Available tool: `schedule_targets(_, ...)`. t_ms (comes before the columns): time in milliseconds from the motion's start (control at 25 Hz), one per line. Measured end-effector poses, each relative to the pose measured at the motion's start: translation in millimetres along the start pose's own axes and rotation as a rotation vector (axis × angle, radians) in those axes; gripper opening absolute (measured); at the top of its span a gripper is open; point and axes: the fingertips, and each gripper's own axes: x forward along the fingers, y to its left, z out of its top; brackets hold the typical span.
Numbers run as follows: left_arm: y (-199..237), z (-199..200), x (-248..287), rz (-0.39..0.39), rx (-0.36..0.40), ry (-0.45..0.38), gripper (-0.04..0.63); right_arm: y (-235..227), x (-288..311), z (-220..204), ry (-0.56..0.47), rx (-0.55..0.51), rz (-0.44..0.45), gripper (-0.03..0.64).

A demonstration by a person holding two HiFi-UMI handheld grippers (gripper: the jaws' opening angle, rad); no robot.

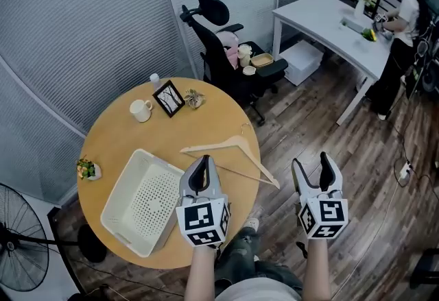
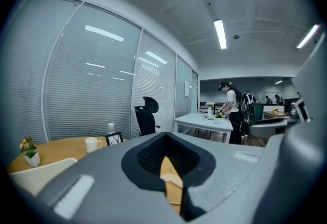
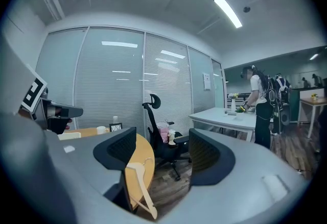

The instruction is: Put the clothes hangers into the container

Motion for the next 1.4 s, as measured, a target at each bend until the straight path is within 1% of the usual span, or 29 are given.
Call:
schedule_targets(400, 29.1, -6.9, 64.3, 0.025, -0.002, 0.049, 0.0, 1.2, 74.4, -5.3, 0.052, -0.006, 0.026, 0.334)
schedule_targets(560, 33.3, -20.9, 78.1, 0.027, -0.011, 0.084, 0.0, 0.6, 92.2, -19.1, 0.088, 0.002, 0.041, 0.334)
schedule_targets(760, 32.1, -47.3, 87.6, 0.039, 0.009, 0.127, 0.0, 3.1, 106.1, -46.3, 0.149, 0.011, 0.085, 0.332)
schedule_targets(880, 29.0, -64.0, 90.5, 0.043, 0.0, 0.154, 0.0, 5.1, 114.0, -62.8, 0.192, 0.011, 0.133, 0.33)
schedule_targets(1040, 24.8, -78.4, 90.1, 0.054, -0.018, 0.166, 0.0, 10.3, 122.2, -85.0, 0.258, 0.012, 0.217, 0.328)
schedule_targets(1240, 16.4, -104.0, 86.1, 0.073, -0.033, 0.229, 0.0, 15.9, 122.5, -116.7, 0.35, 0.049, 0.31, 0.325)
schedule_targets(1400, 12.2, -120.1, 85.1, 0.077, -0.036, 0.254, 0.0, 20.1, 123.1, -143.5, 0.422, 0.055, 0.388, 0.322)
